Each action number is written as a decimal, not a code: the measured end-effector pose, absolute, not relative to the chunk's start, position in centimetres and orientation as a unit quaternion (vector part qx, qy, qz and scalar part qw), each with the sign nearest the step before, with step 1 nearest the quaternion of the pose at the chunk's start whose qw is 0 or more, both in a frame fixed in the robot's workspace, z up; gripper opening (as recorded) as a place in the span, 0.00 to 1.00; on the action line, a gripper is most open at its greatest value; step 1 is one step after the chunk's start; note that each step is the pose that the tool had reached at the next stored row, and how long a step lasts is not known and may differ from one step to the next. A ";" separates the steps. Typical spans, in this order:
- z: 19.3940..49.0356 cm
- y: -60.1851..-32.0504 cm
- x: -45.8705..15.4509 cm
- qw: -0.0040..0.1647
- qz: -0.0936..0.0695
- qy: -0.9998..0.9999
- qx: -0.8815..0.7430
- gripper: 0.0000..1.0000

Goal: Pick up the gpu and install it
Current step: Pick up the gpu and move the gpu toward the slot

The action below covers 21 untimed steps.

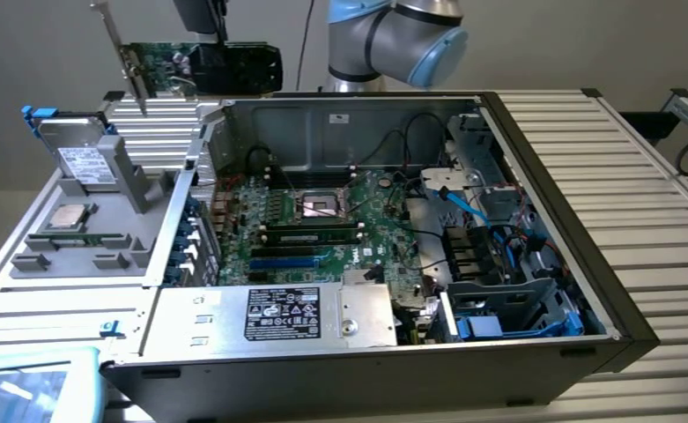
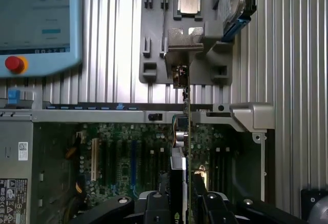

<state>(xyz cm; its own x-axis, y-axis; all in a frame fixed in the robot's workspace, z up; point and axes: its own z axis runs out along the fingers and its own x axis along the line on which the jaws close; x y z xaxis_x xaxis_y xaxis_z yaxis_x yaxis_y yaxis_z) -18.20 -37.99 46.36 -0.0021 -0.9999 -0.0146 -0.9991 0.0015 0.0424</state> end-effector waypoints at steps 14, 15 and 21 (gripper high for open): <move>45.3 -38.1 -11.8 0.010 -0.020 -0.707 0.707 0.28; 45.3 -38.1 -11.4 0.010 -0.020 -0.707 0.707 0.28; 44.9 -38.1 -9.0 0.010 -0.020 -0.706 0.708 0.28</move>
